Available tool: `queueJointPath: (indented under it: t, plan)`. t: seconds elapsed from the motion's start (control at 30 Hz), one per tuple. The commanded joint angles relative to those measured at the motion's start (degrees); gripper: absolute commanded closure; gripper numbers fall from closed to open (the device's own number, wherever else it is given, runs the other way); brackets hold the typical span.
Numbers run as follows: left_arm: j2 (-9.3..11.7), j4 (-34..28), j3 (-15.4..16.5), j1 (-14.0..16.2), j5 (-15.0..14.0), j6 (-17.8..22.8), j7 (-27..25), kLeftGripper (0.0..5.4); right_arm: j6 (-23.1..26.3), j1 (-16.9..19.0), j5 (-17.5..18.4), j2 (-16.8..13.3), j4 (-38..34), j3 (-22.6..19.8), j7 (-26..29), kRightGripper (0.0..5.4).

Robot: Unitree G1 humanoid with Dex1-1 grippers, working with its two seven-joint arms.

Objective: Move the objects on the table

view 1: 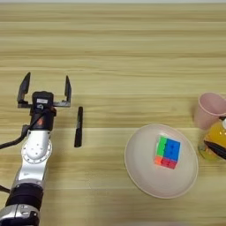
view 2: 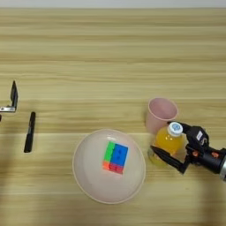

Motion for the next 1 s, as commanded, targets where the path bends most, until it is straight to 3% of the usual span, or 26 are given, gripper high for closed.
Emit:
queueJointPath:
  t: [0.03, 0.8, 1.0]
  plan:
    - [0.61, -0.09, 0.02, -0.18, 0.06, -0.43, -0.36, 0.0, 0.02, -0.26, 1.15, -0.11, -0.75, -0.19, 0.73, 0.03]
    - [0.36, 0.21, -0.19, -0.35, 0.5, -0.6, 0.08, 0.0, 5.9, -0.03, 9.37, 0.0, -6.81, -3.52, 3.11, 0.03]
    - [0.38, 0.23, -0.17, -0.38, 0.44, -0.59, 0.03, 0.0, 10.65, -0.31, 15.51, 0.93, -12.27, -5.93, 3.06, 0.03]
